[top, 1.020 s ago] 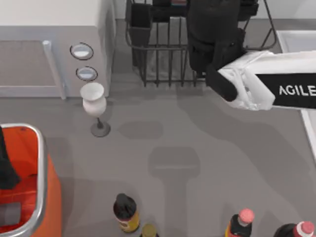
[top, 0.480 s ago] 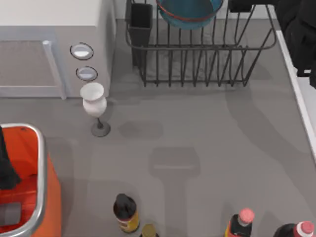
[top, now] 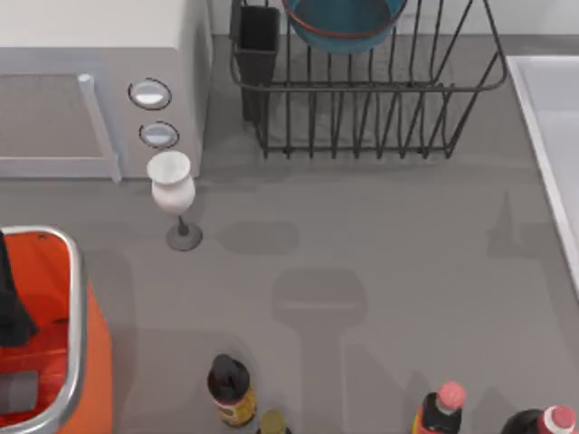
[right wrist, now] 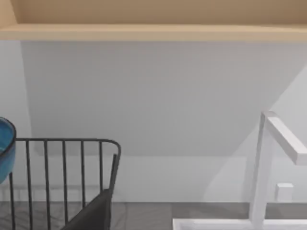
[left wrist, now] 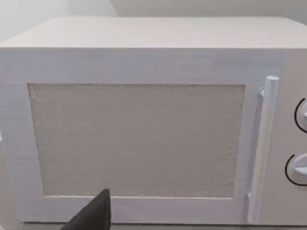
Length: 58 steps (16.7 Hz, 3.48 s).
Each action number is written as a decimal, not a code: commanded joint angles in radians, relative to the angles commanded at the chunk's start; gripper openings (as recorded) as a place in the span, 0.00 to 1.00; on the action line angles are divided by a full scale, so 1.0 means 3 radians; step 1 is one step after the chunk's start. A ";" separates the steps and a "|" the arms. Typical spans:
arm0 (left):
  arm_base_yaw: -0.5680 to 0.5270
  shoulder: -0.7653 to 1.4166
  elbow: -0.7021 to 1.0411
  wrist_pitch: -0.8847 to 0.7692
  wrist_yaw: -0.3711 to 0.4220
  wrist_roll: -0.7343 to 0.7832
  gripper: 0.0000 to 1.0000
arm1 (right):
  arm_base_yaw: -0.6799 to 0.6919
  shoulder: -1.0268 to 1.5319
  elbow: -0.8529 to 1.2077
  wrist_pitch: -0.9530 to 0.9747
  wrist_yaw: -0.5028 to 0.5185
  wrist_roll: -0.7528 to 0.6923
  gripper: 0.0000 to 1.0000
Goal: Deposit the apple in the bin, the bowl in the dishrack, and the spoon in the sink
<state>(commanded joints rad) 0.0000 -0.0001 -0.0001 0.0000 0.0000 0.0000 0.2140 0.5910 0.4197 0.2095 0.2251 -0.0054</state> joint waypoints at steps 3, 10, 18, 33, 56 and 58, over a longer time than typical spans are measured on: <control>0.0000 0.0000 0.0000 0.0000 0.0000 0.0000 1.00 | -0.0307 -0.0945 -0.0638 -0.0333 -0.0322 -0.0006 1.00; 0.0000 0.0000 0.0000 0.0000 0.0000 0.0000 1.00 | -0.0711 -0.1964 -0.1394 -0.0696 -0.0747 0.0018 1.00; 0.0000 0.0000 0.0000 0.0000 0.0000 0.0000 1.00 | -0.0726 -0.1870 -0.1333 -0.0759 -0.0748 -0.0084 1.00; 0.0000 0.0000 0.0000 0.0000 0.0000 0.0000 1.00 | -0.1576 0.0990 0.0428 -0.2958 -0.0718 -0.4483 1.00; 0.0000 0.0000 0.0000 0.0000 0.0000 0.0000 1.00 | -0.2073 0.2915 0.1199 -0.3635 -0.0735 -0.7004 1.00; 0.0000 0.0000 0.0000 0.0000 0.0000 0.0000 1.00 | -0.2073 0.3098 0.0997 -0.3208 -0.0735 -0.7003 1.00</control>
<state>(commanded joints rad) 0.0000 -0.0001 -0.0001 0.0000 0.0000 0.0000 -0.4078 1.5205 0.7187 -0.7529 0.0044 -2.1062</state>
